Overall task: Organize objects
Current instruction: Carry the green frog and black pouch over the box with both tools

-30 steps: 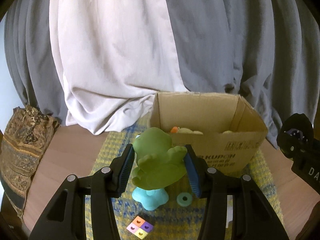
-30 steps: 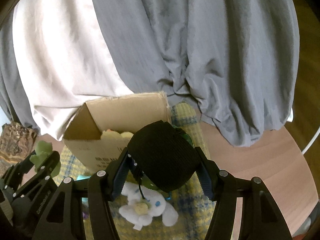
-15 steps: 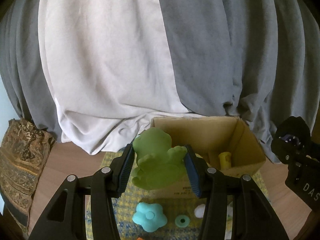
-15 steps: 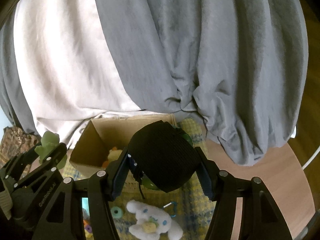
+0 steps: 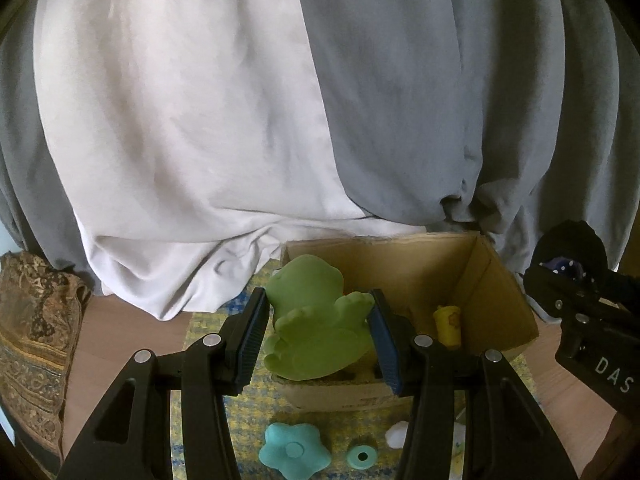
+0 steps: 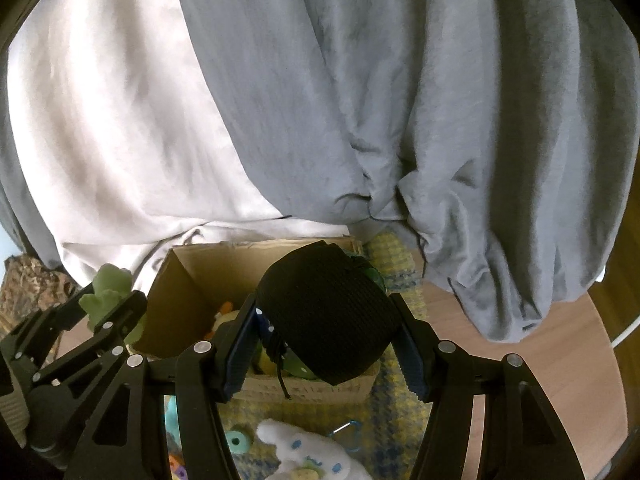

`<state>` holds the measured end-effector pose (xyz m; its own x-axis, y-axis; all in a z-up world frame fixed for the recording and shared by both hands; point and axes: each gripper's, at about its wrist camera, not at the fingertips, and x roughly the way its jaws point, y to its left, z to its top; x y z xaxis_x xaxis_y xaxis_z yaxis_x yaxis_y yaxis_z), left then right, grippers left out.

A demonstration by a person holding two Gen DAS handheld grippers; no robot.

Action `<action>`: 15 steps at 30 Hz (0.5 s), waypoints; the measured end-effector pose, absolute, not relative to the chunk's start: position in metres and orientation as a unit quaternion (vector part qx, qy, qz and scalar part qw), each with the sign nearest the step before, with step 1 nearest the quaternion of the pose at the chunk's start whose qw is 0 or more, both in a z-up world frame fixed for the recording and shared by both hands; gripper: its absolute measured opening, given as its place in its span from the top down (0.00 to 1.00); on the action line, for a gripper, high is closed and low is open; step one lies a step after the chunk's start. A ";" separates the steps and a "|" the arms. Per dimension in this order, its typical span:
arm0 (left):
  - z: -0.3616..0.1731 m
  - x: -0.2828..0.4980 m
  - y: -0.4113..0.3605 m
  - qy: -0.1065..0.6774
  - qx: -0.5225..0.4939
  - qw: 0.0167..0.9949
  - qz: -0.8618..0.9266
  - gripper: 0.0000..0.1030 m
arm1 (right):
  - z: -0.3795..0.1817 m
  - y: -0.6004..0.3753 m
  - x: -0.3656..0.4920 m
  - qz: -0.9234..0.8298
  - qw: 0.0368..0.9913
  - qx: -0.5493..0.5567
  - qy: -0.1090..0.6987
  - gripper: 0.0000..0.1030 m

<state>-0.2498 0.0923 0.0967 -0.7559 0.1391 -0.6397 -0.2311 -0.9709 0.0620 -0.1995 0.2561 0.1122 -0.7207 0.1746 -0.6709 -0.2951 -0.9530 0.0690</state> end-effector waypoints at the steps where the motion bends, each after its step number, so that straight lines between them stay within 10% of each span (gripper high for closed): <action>1: 0.096 -0.252 0.093 0.070 -0.337 0.100 0.933 0.52 | 0.111 0.257 -0.202 0.923 0.128 -0.354 0.086 0.40; 15: 0.086 -0.279 0.107 0.082 -0.373 0.117 0.917 0.52 | 0.103 0.263 -0.237 0.911 0.121 -0.385 0.085 0.40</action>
<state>-0.2786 0.1071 0.0862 -0.6945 0.1537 -0.7029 -0.2759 -0.9591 0.0628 -0.2369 0.2629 0.1029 -0.6745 0.1556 -0.7217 -0.2857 -0.9564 0.0608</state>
